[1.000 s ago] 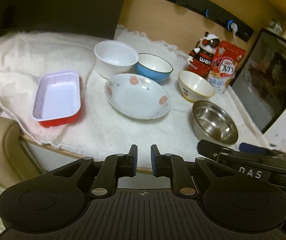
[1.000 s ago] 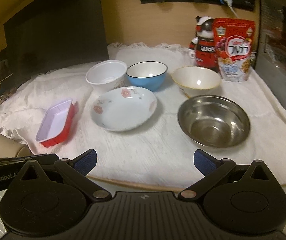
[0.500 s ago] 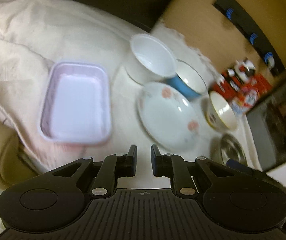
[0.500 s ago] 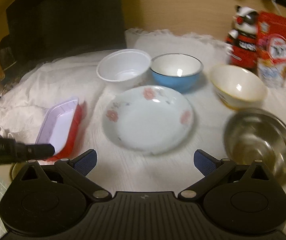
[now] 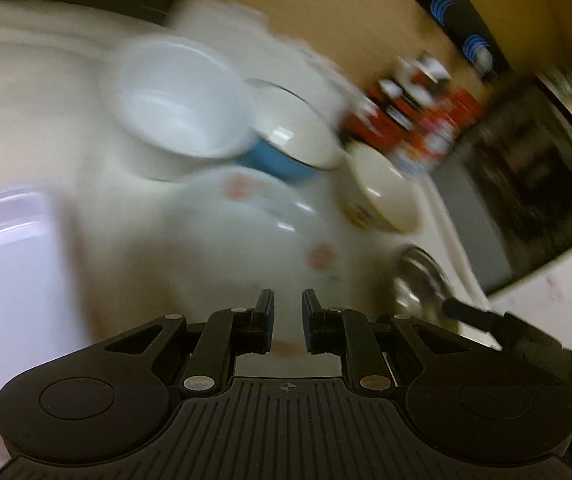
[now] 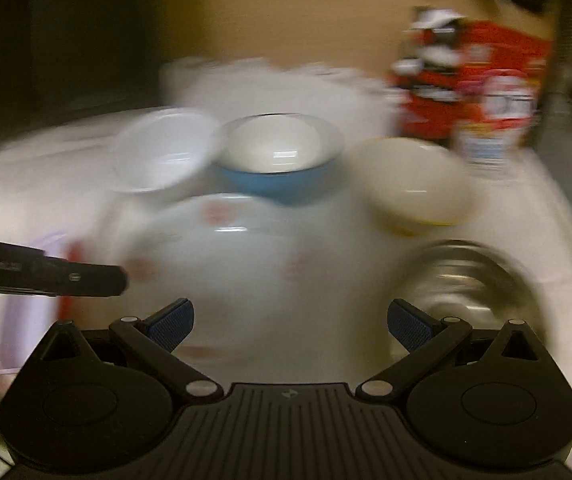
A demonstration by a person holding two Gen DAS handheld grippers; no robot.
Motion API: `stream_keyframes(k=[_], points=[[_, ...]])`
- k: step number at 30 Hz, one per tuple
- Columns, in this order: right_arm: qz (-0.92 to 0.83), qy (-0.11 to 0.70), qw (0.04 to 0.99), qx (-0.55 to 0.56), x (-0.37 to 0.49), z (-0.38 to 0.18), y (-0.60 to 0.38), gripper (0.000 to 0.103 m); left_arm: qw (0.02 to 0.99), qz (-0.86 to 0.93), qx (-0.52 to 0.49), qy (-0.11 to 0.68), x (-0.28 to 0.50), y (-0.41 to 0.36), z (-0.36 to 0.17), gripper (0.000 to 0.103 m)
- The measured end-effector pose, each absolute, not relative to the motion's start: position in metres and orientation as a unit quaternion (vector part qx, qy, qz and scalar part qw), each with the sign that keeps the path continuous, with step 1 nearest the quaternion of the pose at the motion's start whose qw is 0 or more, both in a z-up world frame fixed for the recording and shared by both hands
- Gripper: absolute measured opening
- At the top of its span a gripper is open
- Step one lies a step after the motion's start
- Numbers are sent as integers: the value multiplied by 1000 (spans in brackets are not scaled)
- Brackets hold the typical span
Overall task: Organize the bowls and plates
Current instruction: 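Move the left tool to the steel bowl and grasp its rim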
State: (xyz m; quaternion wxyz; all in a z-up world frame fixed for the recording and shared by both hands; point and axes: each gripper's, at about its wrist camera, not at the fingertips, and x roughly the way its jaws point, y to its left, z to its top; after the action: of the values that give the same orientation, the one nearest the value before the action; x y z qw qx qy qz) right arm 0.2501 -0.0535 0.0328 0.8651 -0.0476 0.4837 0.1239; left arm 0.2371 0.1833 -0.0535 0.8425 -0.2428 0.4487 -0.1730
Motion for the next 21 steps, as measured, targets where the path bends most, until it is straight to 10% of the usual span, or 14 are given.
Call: stream_keyframes(k=[21], points=[[115,595,773,189,317,-95,-287,103,825,-100,-237,504,266,-3,-100,24]])
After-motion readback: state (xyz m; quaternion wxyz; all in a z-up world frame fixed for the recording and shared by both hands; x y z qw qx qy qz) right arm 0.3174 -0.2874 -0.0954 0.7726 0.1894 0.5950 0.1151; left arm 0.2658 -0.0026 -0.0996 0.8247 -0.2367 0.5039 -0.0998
